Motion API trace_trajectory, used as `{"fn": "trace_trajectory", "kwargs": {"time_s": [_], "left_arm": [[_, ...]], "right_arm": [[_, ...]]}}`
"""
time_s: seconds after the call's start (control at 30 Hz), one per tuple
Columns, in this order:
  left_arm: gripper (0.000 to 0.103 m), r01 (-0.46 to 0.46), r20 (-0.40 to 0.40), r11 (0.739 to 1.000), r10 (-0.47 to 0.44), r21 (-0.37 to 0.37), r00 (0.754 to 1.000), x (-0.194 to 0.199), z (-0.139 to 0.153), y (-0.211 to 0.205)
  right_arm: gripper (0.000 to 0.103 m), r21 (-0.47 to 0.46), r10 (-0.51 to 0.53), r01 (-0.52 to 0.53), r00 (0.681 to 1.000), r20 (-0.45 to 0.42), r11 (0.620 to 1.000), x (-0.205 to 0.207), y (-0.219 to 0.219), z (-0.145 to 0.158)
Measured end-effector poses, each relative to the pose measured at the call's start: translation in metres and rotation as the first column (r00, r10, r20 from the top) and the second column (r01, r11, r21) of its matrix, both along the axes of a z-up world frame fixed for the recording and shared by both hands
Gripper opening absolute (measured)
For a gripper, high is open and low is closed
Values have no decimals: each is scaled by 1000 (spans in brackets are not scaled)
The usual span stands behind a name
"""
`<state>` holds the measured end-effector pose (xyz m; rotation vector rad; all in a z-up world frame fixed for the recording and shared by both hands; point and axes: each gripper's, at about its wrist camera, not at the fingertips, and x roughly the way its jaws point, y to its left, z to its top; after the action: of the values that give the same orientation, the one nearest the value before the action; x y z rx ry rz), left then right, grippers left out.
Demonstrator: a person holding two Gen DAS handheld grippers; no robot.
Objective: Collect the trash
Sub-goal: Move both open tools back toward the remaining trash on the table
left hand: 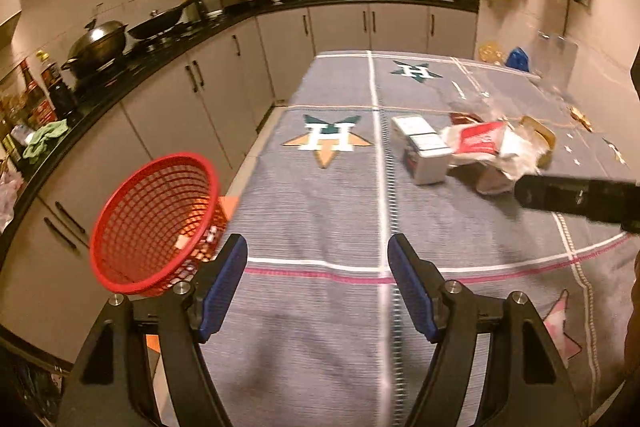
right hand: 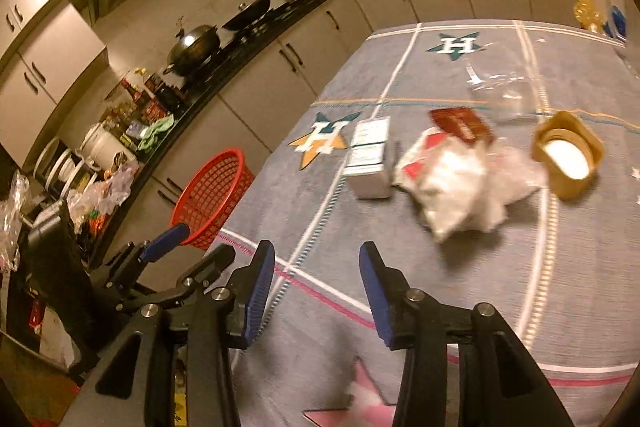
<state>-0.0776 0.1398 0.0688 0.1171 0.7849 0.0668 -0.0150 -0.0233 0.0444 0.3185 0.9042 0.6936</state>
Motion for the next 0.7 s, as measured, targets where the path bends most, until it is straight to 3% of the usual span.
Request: {"fn": "trace_trajectory", "kwargs": {"time_s": [0.4, 0.6, 0.7], "left_arm": [[73, 76, -56, 997, -75, 9, 996, 10, -15, -39], [73, 103, -85, 994, -106, -40, 991, 21, -17, -44], [73, 88, -88, 994, -93, -61, 992, 28, -14, -40]], "right_arm": [[49, 52, -193, 193, 981, -6, 980, 17, -84, 7], [49, 25, -220, 222, 974, -52, 975, 32, -89, 0], [49, -14, -193, 193, 981, -12, 981, 42, -74, 12]]}}
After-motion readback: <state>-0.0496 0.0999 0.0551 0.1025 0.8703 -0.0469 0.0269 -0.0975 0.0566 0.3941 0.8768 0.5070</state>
